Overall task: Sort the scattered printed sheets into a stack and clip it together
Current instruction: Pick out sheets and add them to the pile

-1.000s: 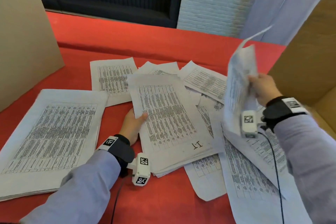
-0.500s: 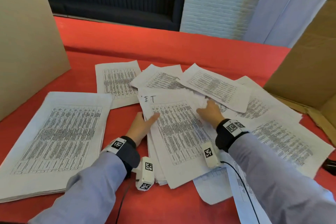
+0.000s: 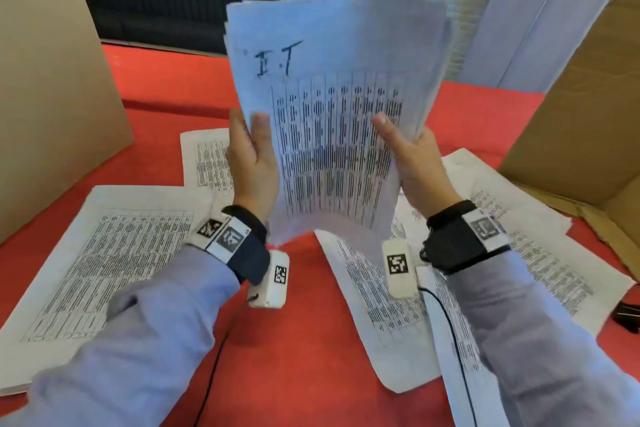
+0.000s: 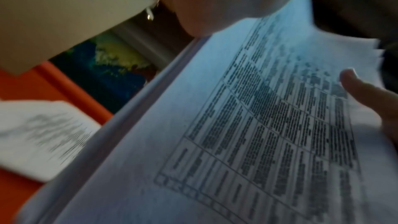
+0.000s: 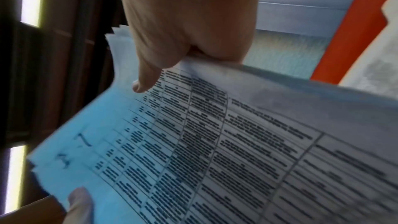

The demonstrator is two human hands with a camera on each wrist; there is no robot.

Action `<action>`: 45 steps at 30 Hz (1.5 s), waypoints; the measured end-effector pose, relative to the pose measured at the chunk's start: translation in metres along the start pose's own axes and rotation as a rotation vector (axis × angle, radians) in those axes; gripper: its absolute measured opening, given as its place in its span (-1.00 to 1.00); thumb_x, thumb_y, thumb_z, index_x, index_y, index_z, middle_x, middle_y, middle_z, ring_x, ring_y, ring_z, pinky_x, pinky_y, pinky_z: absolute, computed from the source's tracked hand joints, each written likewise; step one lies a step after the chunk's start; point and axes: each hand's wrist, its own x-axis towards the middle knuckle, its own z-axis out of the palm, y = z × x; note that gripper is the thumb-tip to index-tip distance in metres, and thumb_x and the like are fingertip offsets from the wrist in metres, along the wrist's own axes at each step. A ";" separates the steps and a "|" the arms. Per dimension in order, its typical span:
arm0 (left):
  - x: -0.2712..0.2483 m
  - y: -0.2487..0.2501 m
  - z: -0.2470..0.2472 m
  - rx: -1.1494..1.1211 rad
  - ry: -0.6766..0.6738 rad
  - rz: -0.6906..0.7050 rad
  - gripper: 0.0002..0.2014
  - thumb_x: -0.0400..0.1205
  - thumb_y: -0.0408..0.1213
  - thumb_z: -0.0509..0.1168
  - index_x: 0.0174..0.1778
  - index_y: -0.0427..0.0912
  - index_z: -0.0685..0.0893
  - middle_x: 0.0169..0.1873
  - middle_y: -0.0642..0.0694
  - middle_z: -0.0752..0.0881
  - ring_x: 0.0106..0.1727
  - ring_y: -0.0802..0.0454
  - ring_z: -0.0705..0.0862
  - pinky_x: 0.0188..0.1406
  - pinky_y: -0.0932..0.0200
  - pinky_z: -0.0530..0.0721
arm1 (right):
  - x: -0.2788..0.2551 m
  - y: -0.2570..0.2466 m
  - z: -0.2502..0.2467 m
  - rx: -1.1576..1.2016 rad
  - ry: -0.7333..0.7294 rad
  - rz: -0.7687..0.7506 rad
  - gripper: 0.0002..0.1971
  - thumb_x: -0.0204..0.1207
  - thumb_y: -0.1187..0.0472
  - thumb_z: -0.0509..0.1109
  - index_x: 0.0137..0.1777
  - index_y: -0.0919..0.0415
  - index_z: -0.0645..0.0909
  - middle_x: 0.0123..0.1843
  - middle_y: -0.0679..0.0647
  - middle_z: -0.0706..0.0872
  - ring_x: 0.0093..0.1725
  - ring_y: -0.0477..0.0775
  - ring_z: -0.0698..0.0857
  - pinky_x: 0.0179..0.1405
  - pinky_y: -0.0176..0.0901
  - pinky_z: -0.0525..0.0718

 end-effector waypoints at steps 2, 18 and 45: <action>0.007 0.007 -0.002 -0.004 0.022 0.001 -0.61 0.75 -0.34 0.00 0.47 -0.43 0.29 -0.24 0.30 0.35 -0.31 0.80 0.45 -0.21 0.77 0.34 | 0.000 -0.003 -0.001 -0.027 -0.060 -0.042 -0.81 0.54 0.00 0.41 0.12 -0.05 0.64 0.13 0.02 0.77 0.20 0.04 0.75 0.28 0.02 0.68; -0.011 -0.018 0.004 0.162 0.116 -0.001 -0.82 0.65 -0.51 0.05 -0.19 -0.21 0.48 -0.61 0.22 0.45 -0.56 0.49 0.47 -0.55 0.49 0.31 | -0.012 0.026 0.025 -0.080 0.210 0.026 -0.62 0.67 0.30 0.25 0.45 0.36 0.38 0.23 0.13 0.63 0.24 0.02 0.59 0.14 -0.14 0.57; 0.009 -0.001 -0.011 -0.034 0.014 -0.026 -0.67 0.54 -0.39 0.07 0.20 -0.04 0.43 -0.38 0.12 0.41 -0.49 0.39 0.42 -0.35 0.31 0.38 | 0.002 0.014 0.025 0.003 0.194 -0.187 -0.85 0.73 0.17 0.15 0.23 0.06 0.48 -0.01 -0.15 0.60 0.00 -0.19 0.58 0.09 -0.15 0.59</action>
